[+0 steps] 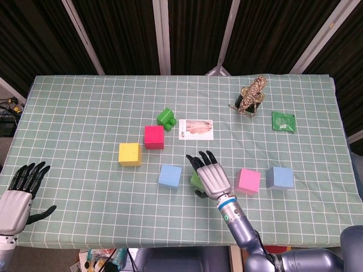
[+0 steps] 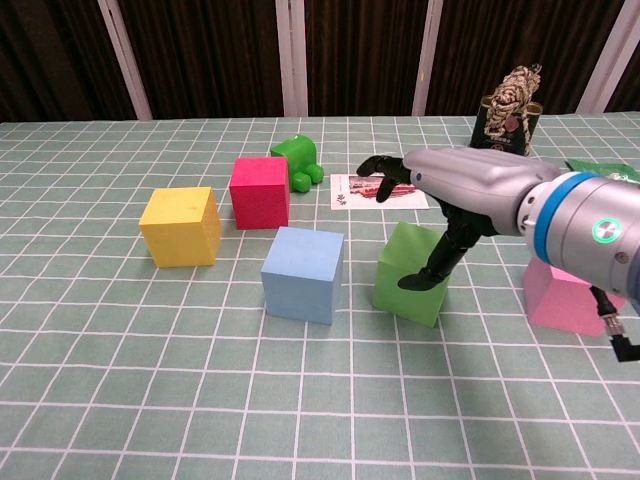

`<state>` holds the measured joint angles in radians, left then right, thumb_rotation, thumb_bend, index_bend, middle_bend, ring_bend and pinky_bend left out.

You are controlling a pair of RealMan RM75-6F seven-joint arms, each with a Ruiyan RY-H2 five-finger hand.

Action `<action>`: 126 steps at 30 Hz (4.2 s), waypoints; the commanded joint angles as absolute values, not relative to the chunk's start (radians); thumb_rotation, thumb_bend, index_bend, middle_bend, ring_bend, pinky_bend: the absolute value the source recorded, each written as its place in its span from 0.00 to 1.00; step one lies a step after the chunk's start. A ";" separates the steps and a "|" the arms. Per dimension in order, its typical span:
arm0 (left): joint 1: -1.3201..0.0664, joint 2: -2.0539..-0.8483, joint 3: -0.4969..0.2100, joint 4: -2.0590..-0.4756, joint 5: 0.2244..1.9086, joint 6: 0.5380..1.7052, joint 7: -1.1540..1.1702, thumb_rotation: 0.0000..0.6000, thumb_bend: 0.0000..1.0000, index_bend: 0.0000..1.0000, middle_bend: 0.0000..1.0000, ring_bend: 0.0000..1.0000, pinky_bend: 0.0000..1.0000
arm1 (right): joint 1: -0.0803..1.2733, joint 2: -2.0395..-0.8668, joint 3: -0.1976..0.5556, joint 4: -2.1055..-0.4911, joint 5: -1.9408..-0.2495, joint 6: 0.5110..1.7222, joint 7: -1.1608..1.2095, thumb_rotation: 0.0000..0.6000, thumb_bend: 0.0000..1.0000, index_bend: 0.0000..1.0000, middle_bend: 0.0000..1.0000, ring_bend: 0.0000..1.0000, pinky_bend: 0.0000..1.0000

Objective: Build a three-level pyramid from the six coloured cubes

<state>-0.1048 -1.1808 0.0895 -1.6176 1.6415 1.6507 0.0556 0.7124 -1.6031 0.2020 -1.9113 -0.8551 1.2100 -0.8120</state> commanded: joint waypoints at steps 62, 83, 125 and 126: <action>-0.072 -1.161 0.046 -1.655 1.660 1.575 0.049 1.00 0.04 0.00 0.02 0.00 0.00 | 0.769 -1.635 0.144 -1.830 -0.842 1.228 -0.771 1.00 0.21 0.00 0.41 0.18 0.00; -0.070 -1.155 0.039 -1.657 1.656 1.562 0.032 1.00 0.04 0.00 0.02 0.00 0.00 | 0.786 -1.694 0.154 -1.794 -0.779 1.261 -0.863 1.00 0.21 0.00 0.41 0.18 0.00; -0.066 -1.155 0.032 -1.658 1.658 1.556 0.032 1.00 0.04 0.00 0.02 0.00 0.00 | 0.800 -1.674 0.144 -1.783 -0.788 1.237 -0.881 1.00 0.21 0.00 0.41 0.18 0.00; -0.066 -1.155 0.032 -1.658 1.658 1.556 0.032 1.00 0.04 0.00 0.02 0.00 0.00 | 0.800 -1.671 0.143 -1.784 -0.788 1.237 -0.882 1.00 0.21 0.00 0.41 0.18 0.00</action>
<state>-0.0660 -1.1549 0.0320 -1.6584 1.6582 1.5556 0.0318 0.7995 -1.6717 0.1434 -1.7839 -0.7879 1.2371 -0.8818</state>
